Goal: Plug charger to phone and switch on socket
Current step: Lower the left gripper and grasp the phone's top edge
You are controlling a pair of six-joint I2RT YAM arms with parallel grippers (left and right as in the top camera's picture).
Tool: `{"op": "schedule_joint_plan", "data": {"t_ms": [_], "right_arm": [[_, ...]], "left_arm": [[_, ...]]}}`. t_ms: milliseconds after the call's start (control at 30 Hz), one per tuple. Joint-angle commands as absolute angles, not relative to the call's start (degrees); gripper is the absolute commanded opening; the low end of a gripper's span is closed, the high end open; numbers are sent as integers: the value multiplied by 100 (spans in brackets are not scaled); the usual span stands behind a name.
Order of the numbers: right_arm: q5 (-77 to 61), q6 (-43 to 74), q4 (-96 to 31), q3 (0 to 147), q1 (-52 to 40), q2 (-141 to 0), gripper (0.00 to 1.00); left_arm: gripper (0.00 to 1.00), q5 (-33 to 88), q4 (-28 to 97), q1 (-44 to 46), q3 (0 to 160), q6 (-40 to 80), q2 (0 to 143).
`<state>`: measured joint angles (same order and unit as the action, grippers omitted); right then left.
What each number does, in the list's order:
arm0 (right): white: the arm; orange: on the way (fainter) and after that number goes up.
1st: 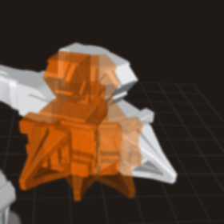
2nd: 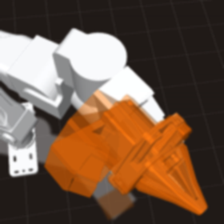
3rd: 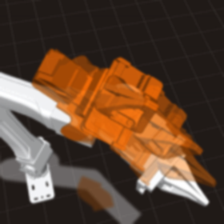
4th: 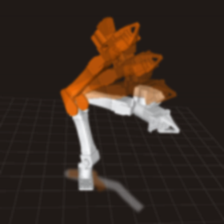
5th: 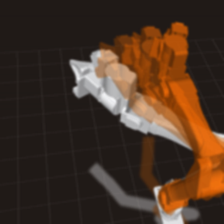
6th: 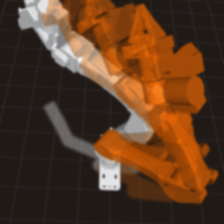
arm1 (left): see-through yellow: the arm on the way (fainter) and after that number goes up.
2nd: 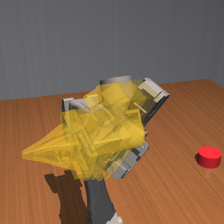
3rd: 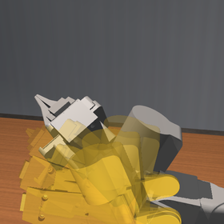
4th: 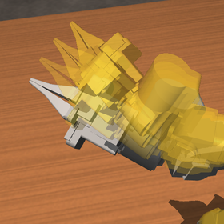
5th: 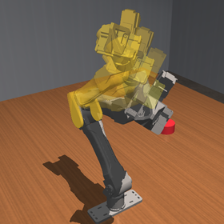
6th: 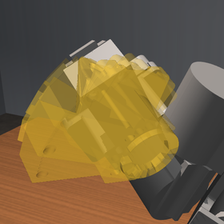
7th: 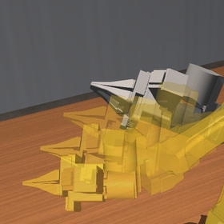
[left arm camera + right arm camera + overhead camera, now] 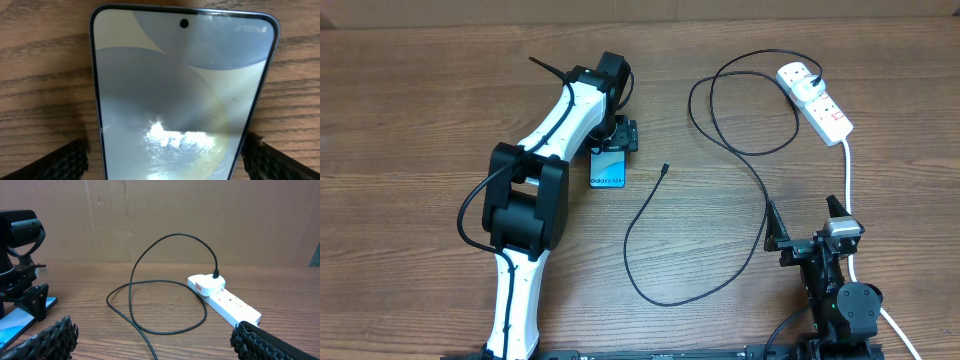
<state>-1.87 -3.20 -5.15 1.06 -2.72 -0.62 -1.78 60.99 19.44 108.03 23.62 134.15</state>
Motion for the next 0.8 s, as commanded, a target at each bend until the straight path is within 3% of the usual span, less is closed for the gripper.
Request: {"op": "schedule_joint_plan", "data": {"t_ms": [0, 767], "right_arm": [[-115, -305, -482, 47, -305, -23, 100], [-113, -305, -482, 47, -305, -23, 100]], "left_arm": [[92, -342, 6139, 1968, 10663, 2270, 13469], [87, -366, 6171, 1942, 10471, 2220, 13472]]}}
